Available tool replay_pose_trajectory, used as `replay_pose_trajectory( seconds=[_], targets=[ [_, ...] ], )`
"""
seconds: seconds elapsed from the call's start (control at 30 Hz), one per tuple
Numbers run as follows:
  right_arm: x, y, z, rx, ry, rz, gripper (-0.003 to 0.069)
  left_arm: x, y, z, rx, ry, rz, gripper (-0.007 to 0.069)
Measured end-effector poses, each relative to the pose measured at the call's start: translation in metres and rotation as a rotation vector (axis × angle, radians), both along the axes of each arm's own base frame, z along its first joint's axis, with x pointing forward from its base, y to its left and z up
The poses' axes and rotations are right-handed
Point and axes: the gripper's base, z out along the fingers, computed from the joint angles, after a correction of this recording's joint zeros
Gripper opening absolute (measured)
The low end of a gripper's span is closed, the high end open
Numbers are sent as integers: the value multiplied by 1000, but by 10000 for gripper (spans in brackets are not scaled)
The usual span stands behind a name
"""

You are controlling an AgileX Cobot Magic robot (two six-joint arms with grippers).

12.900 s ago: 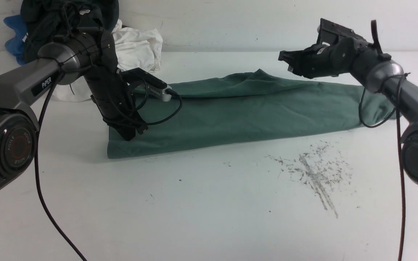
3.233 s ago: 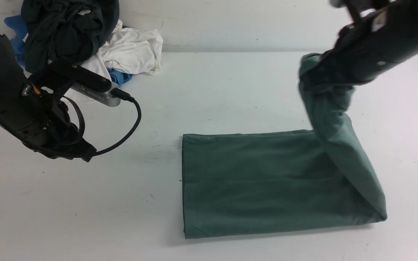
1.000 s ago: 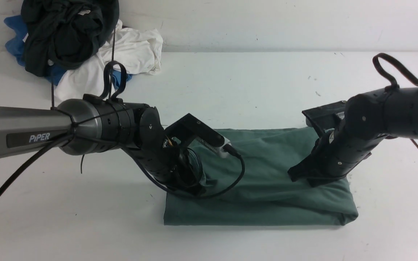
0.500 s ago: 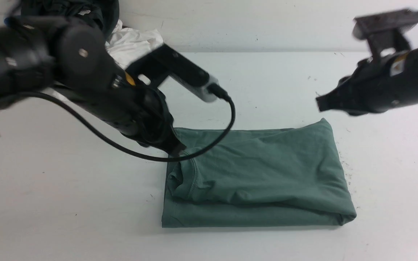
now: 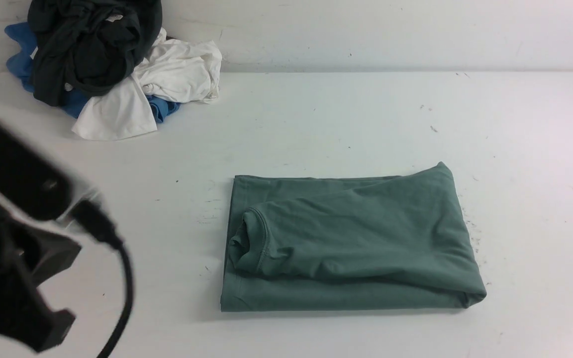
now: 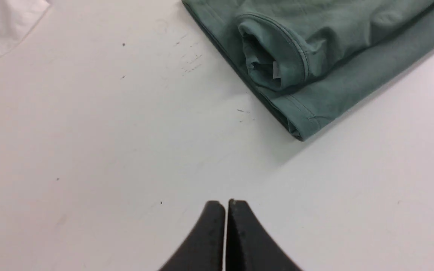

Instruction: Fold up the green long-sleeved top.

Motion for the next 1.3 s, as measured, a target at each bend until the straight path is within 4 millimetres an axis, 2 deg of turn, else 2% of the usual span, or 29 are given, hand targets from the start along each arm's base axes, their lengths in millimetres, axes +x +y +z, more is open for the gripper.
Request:
replay_pose_trajectory(
  seconds=[0.07, 0.1, 0.13, 0.17, 0.2, 0.43, 0.6, 1.3],
  targets=[
    [-21, -8, -8, 30, -76, -1, -14, -23, 11, -7, -50, -55, 27, -7],
    [-21, -8, -8, 30, -76, -1, -14, -23, 11, -9, -49, -50, 29, -7],
    [-34, -12, -13, 51, -122, -1, -14, -40, 19, -15, -89, -99, 43, -7],
    [-35, -12, -13, 54, -125, 0, -14, -41, 20, -18, -93, -96, 47, -7],
    [-45, -16, -16, 68, -160, 0, -14, -56, 27, -26, -123, -131, 61, -7],
    [-63, -22, -18, 92, -221, 1, -14, -86, 44, -51, -182, -228, 98, -7],
    [-64, -22, -19, 90, -216, 1, -14, -95, 49, -51, -203, -268, 99, -7],
    [-64, -22, -20, 90, -201, 1, -14, -96, 49, -51, -202, -270, 100, -7]
  ],
)
